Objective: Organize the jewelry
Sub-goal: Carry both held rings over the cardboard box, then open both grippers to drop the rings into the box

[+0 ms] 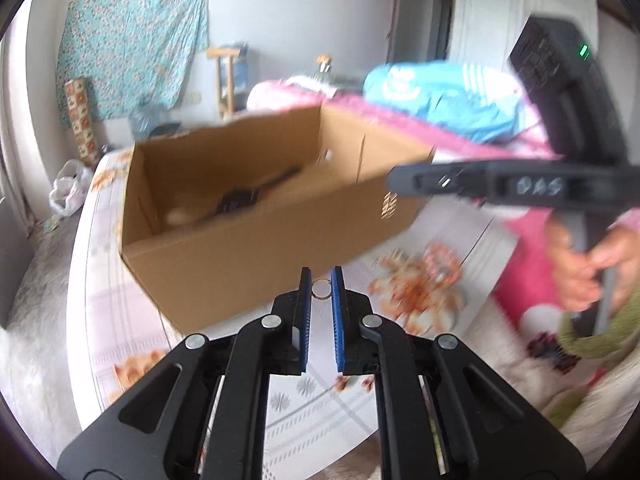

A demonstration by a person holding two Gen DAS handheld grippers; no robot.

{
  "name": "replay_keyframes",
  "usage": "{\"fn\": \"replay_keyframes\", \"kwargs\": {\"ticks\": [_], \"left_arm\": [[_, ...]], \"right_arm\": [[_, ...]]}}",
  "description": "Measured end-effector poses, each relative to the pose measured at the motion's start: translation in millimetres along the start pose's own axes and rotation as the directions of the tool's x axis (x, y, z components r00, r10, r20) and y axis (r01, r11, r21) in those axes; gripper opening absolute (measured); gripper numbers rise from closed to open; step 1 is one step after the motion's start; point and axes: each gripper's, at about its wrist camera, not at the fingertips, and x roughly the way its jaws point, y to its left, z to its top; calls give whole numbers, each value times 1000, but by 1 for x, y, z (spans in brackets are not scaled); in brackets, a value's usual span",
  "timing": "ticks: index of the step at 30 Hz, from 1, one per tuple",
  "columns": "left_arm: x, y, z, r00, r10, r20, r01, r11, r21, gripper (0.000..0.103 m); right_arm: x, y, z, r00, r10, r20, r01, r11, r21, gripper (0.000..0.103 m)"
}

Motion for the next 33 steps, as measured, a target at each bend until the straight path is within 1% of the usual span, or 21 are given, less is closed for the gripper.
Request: {"fn": "replay_keyframes", "kwargs": {"ticks": [3,5,6,8,10,12,14,16,18,20,22,24,25,26,27,29,33], "left_arm": [[-12,4,32,998,-35,58,34,999,28,9],[-4,10,52,997,-55,55,53,998,30,9],[4,15,62,998,-50,41,48,998,32,9],[29,26,80,999,-40,-32,41,999,10,9],[58,42,94,989,-56,-135,51,998,-46,9],[85,57,103,974,-69,-218,50,994,-95,9],[109,69,107,954,-85,-289,43,988,-149,9],[128,78,108,936,-98,-339,33,981,-193,9],[140,86,107,920,-95,-381,5,973,-229,9],[148,90,107,911,-82,-404,-26,967,-255,9],[150,96,107,907,-100,-410,-31,953,-302,9],[153,101,107,905,-114,-409,-31,943,-332,9],[154,103,106,905,-119,-408,-32,938,-345,11],[155,106,105,905,-124,-407,-32,934,-355,15],[156,108,105,906,-124,-404,-33,932,-361,16],[160,110,104,908,-115,-403,-43,931,-363,17],[158,112,103,913,-119,-389,-39,926,-374,17]], "right_arm": [[-7,3,25,998,40,38,-38,998,-46,3],[-3,-1,44,997,63,35,-61,996,-59,3],[2,-4,53,997,72,24,-71,996,-59,3],[18,-14,71,996,89,-24,-90,995,-37,3],[39,-26,88,991,102,-92,-102,995,0,3],[61,-35,99,981,107,-160,-104,994,27,3],[86,-47,107,965,127,-231,-111,991,80,3],[109,-58,112,944,158,-289,-124,984,131,3],[128,-66,113,930,150,-334,-103,982,156,3],[144,-73,113,918,148,-367,-86,980,180,3],[154,-76,114,909,144,-390,-76,980,185,3],[160,-78,114,910,127,-395,-57,982,182,4],[162,-78,114,909,132,-396,-61,981,185,4],[162,-79,114,909,133,-395,-60,980,190,4],[164,-81,114,910,130,-394,-57,980,190,4],[163,-82,114,914,126,-387,-56,981,188,4],[154,-83,116,923,115,-366,-51,982,181,4]]}}
